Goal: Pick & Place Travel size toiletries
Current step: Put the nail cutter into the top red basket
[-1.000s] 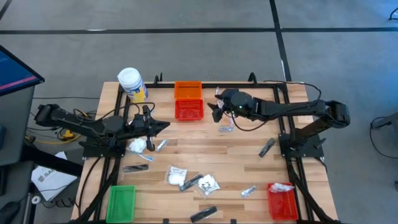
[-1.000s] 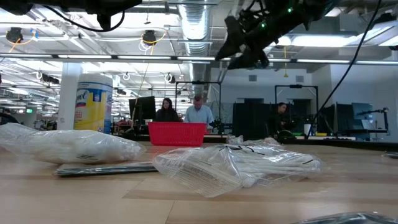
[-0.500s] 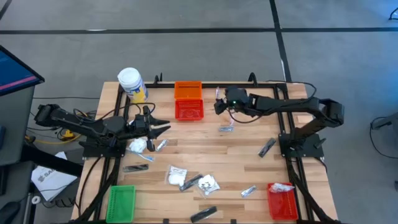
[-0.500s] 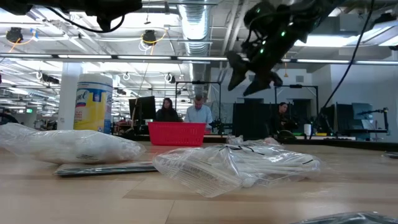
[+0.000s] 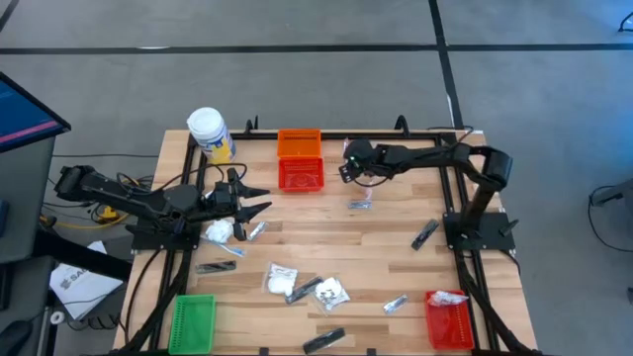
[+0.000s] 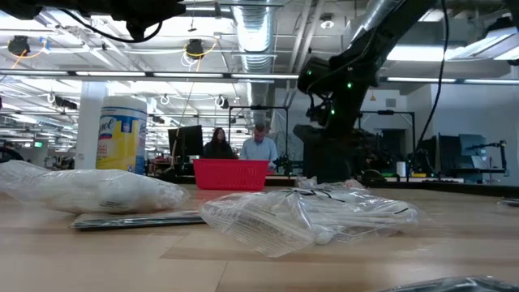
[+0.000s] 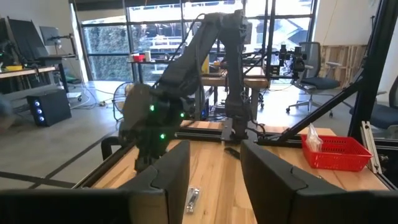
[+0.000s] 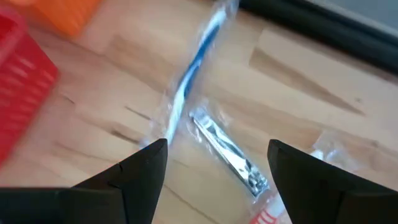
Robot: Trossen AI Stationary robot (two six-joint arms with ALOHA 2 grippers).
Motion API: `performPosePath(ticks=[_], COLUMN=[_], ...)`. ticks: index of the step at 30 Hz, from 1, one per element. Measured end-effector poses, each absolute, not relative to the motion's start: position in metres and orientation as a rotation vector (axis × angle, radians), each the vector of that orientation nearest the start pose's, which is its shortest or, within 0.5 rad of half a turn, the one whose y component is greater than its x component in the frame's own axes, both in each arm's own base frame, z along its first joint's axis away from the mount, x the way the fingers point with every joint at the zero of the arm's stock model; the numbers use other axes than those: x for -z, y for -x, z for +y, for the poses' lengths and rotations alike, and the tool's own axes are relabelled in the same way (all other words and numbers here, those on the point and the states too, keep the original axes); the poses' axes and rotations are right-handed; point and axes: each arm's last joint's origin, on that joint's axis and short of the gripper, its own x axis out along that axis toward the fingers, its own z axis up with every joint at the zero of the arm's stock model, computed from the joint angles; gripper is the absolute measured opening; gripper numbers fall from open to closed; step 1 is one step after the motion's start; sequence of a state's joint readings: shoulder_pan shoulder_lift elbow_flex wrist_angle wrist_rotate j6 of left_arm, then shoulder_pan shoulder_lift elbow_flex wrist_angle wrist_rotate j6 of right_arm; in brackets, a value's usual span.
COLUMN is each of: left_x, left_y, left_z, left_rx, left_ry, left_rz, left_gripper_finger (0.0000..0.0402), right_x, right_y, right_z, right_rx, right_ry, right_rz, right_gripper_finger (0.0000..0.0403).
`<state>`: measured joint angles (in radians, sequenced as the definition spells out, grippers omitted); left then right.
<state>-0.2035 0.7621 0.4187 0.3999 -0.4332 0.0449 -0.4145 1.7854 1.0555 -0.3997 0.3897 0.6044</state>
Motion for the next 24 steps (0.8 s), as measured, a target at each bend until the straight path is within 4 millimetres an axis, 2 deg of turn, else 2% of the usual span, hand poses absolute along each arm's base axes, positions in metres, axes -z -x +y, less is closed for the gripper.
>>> performPosePath(ticks=[9, 17, 24], left_x=[-0.265, -0.265, -0.265], left_y=[-0.173, -0.173, -0.173], left_z=[-0.023, -0.023, -0.023], left_rx=[-0.231, -0.231, -0.231], left_ry=[-0.028, -0.028, -0.028], left_rz=[-0.049, -0.049, -0.052], left_gripper_finger=[0.0134, 0.0136, 0.0138], right_x=[-0.138, -0.137, -0.138], right_y=[-0.309, -0.301, -0.303], right_z=[-0.152, -0.162, -0.163], right_rx=[1.070, 1.125, 1.086], right_ry=[-0.511, -0.556, -0.568], right_rz=[1.049, 1.056, 1.043], right_gripper_finger=[0.0271, 0.0271, 0.0271])
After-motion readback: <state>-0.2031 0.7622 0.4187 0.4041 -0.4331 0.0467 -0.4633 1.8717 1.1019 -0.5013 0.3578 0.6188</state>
